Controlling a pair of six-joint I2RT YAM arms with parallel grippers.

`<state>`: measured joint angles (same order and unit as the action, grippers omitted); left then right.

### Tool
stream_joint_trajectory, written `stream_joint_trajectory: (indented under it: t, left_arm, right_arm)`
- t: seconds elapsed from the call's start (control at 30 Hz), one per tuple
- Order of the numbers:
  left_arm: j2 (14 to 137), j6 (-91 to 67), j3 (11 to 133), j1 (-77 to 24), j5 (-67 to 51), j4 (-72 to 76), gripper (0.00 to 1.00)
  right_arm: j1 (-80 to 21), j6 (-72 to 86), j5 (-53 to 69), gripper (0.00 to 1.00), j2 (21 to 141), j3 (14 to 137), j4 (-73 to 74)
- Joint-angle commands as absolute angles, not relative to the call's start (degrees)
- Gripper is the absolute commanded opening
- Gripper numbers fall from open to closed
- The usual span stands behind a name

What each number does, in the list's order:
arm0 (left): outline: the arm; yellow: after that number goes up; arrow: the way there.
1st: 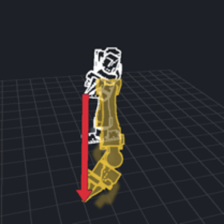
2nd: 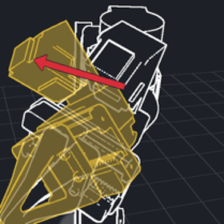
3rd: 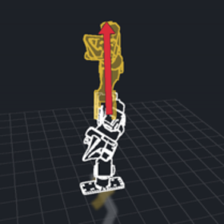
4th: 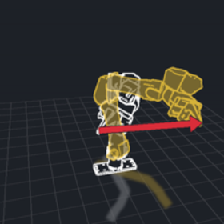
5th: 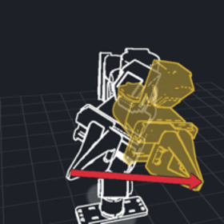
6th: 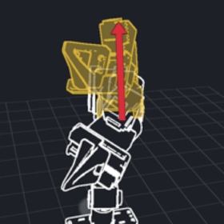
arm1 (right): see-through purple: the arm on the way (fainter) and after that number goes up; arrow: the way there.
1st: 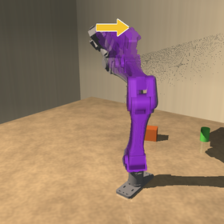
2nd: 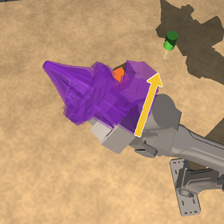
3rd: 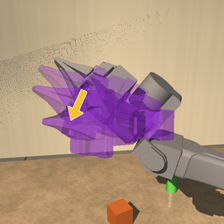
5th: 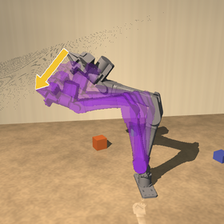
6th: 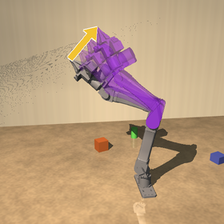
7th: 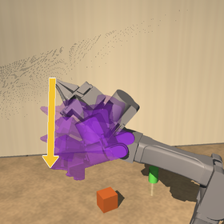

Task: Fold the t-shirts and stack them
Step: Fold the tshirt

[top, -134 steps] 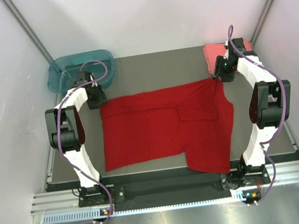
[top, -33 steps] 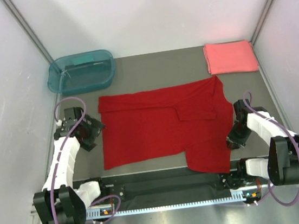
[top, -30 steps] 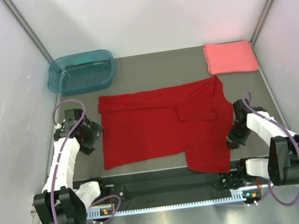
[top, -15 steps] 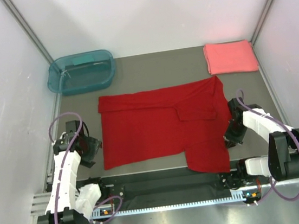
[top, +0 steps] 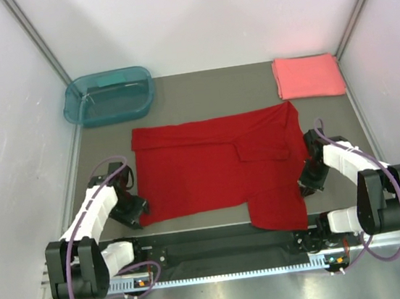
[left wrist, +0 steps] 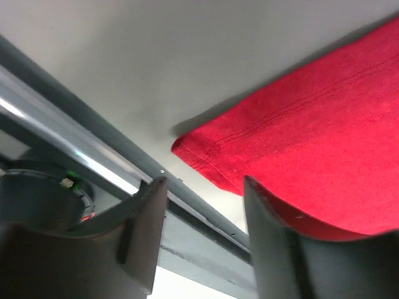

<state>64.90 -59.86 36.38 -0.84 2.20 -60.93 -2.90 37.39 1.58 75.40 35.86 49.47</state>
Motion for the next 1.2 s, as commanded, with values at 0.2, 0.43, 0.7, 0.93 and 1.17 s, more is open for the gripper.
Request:
stream_joint_trajectory:
  t: [0.2, 0.43, 0.7, 0.93, 1.17]
  left_arm:
    - [62.67, -65.39, 32.16, -2.11, 3.95, -55.45, 0.53]
    - [61.43, -66.80, 33.31, -2.11, 7.91, -55.98, 0.54]
    - [63.54, -66.97, 33.40, -2.02, 8.87, -55.63, 0.36]
    - [63.02, -66.10, 33.22, -2.02, 9.58, -54.93, 0.14]
    - [61.18, -63.20, 34.98, -2.02, 11.24, -56.07, 0.00]
  right_arm:
    - [-3.78, 37.44, 2.20, 0.02, 75.85, 37.71, 43.86]
    - [-3.78, 37.53, 1.76, 0.02, 75.59, 37.09, 43.94]
    - [-3.78, 37.79, 1.50, 0.02, 75.50, 37.97, 44.30]
    - [-3.78, 38.23, 1.23, 0.00, 74.88, 38.41, 45.09]
    - [-2.73, 37.88, 0.35, 0.00, 73.39, 39.46, 46.58]
